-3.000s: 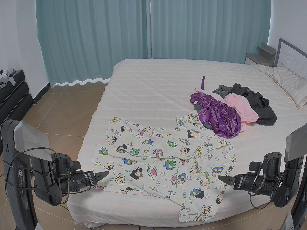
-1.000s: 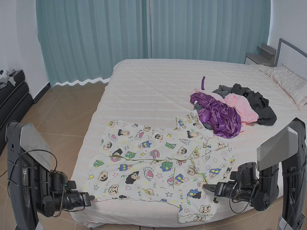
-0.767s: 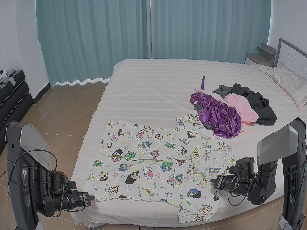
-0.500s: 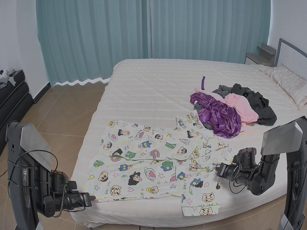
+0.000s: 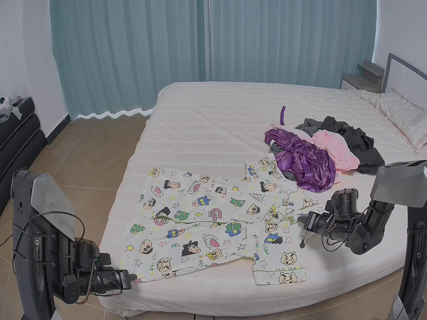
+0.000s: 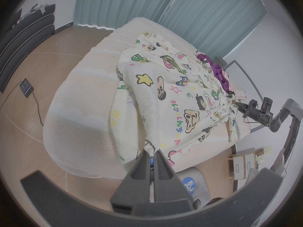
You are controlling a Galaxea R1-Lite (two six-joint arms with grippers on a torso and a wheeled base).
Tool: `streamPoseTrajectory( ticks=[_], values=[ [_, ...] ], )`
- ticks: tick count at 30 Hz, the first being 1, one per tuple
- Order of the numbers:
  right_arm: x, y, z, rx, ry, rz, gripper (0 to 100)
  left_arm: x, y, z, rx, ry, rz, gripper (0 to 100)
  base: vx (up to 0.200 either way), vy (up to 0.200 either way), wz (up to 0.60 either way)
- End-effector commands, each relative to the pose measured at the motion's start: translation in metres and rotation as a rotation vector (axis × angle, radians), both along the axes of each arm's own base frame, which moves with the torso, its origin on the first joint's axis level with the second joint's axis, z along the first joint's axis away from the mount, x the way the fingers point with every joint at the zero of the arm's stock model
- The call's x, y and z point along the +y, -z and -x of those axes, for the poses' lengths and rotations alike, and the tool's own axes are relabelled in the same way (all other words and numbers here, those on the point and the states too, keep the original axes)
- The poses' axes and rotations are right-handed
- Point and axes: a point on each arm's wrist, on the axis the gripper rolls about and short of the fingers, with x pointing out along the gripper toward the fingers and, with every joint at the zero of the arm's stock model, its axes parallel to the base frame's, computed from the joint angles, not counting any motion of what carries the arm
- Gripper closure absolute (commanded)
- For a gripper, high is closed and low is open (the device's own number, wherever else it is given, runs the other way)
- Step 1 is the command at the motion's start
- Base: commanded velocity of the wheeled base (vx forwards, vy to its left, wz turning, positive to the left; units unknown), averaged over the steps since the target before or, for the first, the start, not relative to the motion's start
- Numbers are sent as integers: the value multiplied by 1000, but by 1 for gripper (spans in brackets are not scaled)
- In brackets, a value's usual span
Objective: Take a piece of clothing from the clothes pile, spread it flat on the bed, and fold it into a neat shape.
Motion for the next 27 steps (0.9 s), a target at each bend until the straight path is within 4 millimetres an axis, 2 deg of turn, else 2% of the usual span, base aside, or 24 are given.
streamPoseTrajectory(
  ticks=[1,8,10,14,17,19,20,22,27],
  values=[
    [-6,-10,22,33,-15,-9,0,-2,-1,-1,-14,8,3,100,0,0,0],
    [-44,-11,38,67,68,30,0,-3,-1,-1,-8,-1,14,100,0,0,0],
    [-50,-13,42,64,81,31,0,-3,-1,-1,-7,-1,17,100,0,0,0],
    [-48,-18,56,72,52,17,0,-3,-1,-1,-6,-2,18,100,0,0,0],
    [-29,-25,84,81,-82,-23,0,-3,-1,-1,-6,-2,18,100,0,0,0],
    [-18,-21,94,106,-138,-22,0,-3,-1,-1,-6,-2,18,100,0,0,0],
    [-16,-20,96,112,-147,-21,0,-3,-1,-1,-6,-2,18,100,0,0,0],
    [2,-8,106,165,-228,-1,0,-3,-1,-1,-5,-2,18,100,0,0,0],
    [25,9,117,218,-290,62,0,-3,-1,-1,-3,-9,24,100,0,0,0]
  ],
)
